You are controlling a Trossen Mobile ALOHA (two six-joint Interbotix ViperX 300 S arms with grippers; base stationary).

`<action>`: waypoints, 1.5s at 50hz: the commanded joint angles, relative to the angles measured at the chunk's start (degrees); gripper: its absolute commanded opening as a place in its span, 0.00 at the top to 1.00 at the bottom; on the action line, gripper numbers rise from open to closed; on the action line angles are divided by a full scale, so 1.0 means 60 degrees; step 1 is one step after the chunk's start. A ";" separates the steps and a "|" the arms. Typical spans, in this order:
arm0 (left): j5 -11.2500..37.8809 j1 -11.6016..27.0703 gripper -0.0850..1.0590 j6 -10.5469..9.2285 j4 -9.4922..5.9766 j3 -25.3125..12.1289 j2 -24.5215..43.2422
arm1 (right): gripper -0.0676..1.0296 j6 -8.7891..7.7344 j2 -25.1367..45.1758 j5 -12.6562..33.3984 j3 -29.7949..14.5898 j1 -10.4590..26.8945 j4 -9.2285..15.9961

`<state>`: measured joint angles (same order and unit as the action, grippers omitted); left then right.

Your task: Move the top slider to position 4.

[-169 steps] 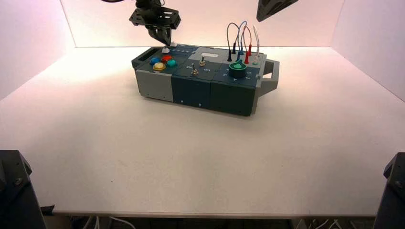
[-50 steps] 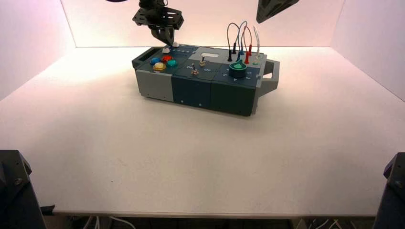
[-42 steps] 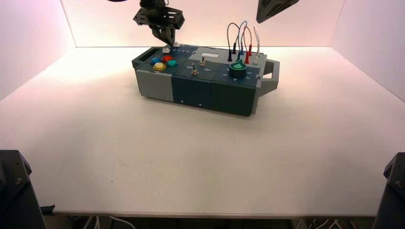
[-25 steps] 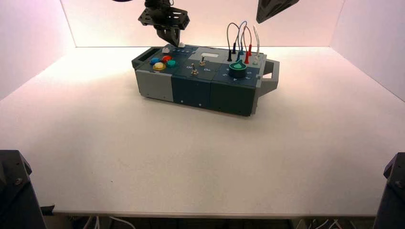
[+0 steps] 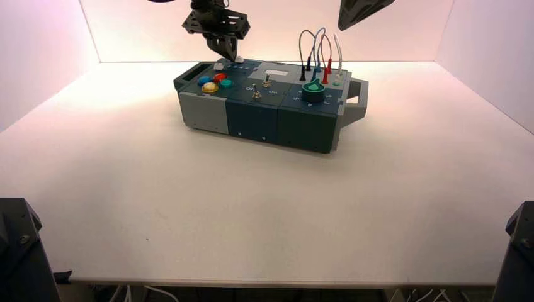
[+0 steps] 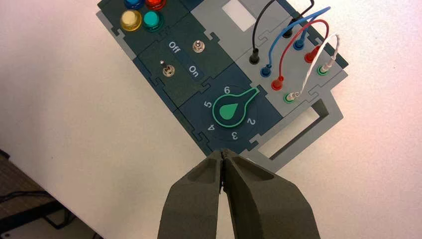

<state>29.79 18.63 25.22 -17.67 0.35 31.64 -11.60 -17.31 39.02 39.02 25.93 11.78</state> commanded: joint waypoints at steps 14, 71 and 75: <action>-0.0044 0.0088 0.95 0.0015 -0.0029 -0.0293 -0.0527 | 0.96 0.0015 -0.0073 -0.0059 -0.0103 -0.0029 0.0044; -0.0044 0.0220 0.95 0.0015 -0.0044 -0.0308 -0.0498 | 0.96 0.0015 -0.0073 -0.0059 -0.0044 -0.0015 0.0044; -0.0044 0.0234 0.95 0.0015 -0.0029 -0.0293 -0.0498 | 0.96 0.0015 -0.0073 -0.0059 -0.0044 -0.0015 0.0044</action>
<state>29.79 19.25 25.22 -17.75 0.18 31.64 -11.60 -17.31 39.02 39.46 25.93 11.78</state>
